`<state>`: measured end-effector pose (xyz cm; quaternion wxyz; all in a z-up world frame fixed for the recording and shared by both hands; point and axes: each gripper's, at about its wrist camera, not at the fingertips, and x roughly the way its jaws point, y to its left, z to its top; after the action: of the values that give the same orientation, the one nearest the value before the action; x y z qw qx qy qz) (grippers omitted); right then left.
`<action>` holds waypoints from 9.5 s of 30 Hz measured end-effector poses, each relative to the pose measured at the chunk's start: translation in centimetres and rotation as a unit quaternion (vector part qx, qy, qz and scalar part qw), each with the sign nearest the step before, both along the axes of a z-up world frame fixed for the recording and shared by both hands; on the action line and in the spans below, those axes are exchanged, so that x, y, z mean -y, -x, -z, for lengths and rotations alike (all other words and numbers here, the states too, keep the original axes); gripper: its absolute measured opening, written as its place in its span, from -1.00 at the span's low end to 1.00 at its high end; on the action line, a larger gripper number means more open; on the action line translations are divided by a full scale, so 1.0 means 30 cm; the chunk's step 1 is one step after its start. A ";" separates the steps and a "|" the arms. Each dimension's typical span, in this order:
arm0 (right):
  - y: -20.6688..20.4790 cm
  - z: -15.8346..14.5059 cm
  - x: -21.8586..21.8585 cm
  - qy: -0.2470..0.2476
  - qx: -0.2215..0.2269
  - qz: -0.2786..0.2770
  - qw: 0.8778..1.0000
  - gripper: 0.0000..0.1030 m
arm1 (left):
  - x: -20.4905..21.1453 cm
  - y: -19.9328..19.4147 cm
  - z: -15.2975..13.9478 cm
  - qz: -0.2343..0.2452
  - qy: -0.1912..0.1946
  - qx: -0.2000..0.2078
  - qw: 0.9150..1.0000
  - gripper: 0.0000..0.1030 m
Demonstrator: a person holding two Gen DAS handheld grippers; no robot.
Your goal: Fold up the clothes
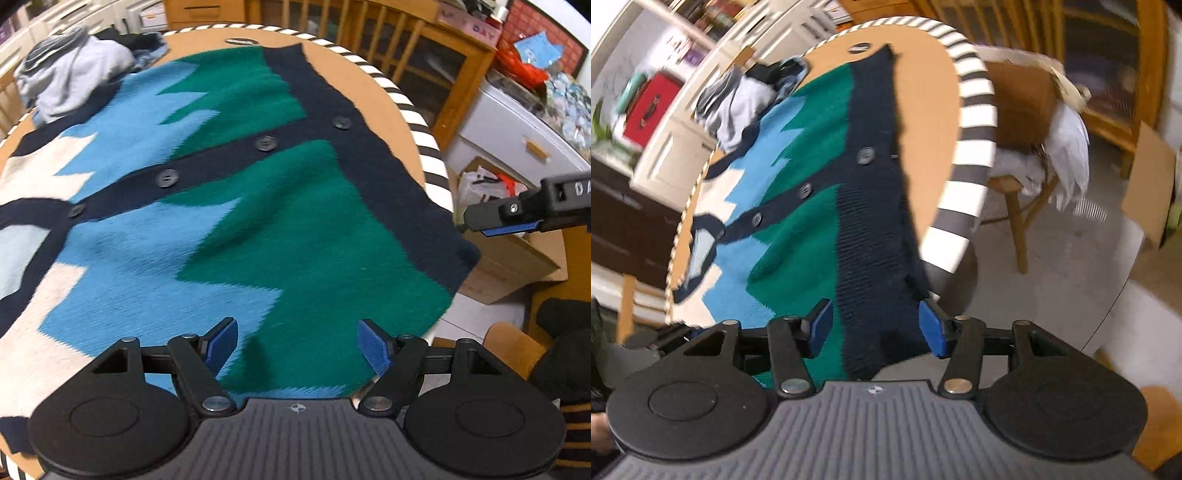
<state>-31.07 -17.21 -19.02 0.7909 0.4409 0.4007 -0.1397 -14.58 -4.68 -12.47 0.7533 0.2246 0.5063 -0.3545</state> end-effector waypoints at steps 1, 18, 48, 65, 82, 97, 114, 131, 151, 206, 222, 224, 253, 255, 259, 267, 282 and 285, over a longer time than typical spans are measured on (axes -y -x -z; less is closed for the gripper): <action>0.013 0.010 0.013 -0.008 0.000 0.005 1.000 0.10 | 0.012 0.004 0.008 0.002 -0.002 -0.002 1.000 0.44; 0.000 0.163 0.043 -0.107 0.041 0.000 0.993 -0.14 | 0.067 0.015 0.045 -0.001 -0.022 -0.002 1.000 0.44; -0.138 0.079 -0.004 -0.038 0.022 -0.060 0.997 -0.80 | 0.040 -0.005 0.031 -0.020 -0.017 -0.005 1.000 0.46; -0.315 0.000 -0.067 0.020 -0.040 -0.124 0.991 -0.80 | -0.278 -0.135 -0.047 -0.119 0.016 -0.007 0.993 0.48; -0.384 0.009 -0.139 0.032 -0.091 -0.077 0.992 -0.80 | -1.094 -0.399 -0.085 -0.237 0.093 -0.014 0.967 0.50; -0.380 0.002 -0.172 0.042 -0.103 -0.046 0.993 -0.78 | -1.103 -0.473 0.022 -0.184 0.098 -0.035 0.977 0.52; -0.374 0.009 -0.161 0.026 -0.097 -0.040 0.994 -0.73 | -1.041 -0.452 0.020 -0.156 0.107 -0.055 0.980 0.53; -0.376 0.008 -0.154 0.023 -0.096 -0.055 0.994 -0.70 | -1.204 -0.485 0.044 -0.268 0.219 -0.158 0.925 0.09; -0.392 0.005 -0.165 0.026 -0.101 -0.073 0.992 -0.54 | -1.365 -0.553 0.144 -0.366 0.383 -0.192 0.826 0.11; -0.358 0.012 -0.138 -0.013 -0.092 -0.053 0.994 -0.52 | -1.209 -0.569 0.177 -0.213 0.454 -0.242 0.831 0.47; -0.299 0.035 -0.102 -0.051 -0.059 -0.009 0.997 -0.77 | -1.192 -0.589 0.191 -0.238 0.421 -0.264 0.834 -0.61; -0.283 0.031 -0.098 -0.050 -0.053 -0.004 0.997 -0.81 | -1.196 -0.576 0.186 -0.235 0.410 -0.262 0.841 -0.70; -0.101 -0.085 -0.130 0.016 -0.033 0.034 0.999 -0.87 | -1.196 -0.480 -0.038 -0.277 0.245 -0.154 0.916 -0.92; -0.079 -0.087 -0.142 0.013 -0.028 0.043 0.999 -0.87 | -1.213 -0.466 -0.041 -0.282 0.258 -0.151 0.912 -0.92; -0.050 -0.107 -0.179 0.009 -0.023 0.040 0.999 -0.87 | -1.250 -0.433 -0.077 -0.285 0.275 -0.157 0.905 -0.92; 0.043 -0.139 -0.271 -0.025 -0.053 0.037 0.998 -0.87 | -1.346 -0.332 -0.143 -0.299 0.279 -0.192 0.892 -0.92; -0.170 -0.413 -0.074 -0.089 0.097 0.118 0.984 -0.86 | -1.207 -0.724 -0.466 -0.344 0.309 -0.193 0.865 -0.92; -0.295 -0.385 0.042 -0.076 0.070 0.135 0.985 -0.86 | -1.108 -0.895 -0.418 -0.382 0.281 -0.192 0.859 -0.91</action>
<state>-22.23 -18.46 -7.47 0.7548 0.5587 0.2909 -0.1832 12.27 28.56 0.08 0.7488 -0.2800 0.5656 -0.2026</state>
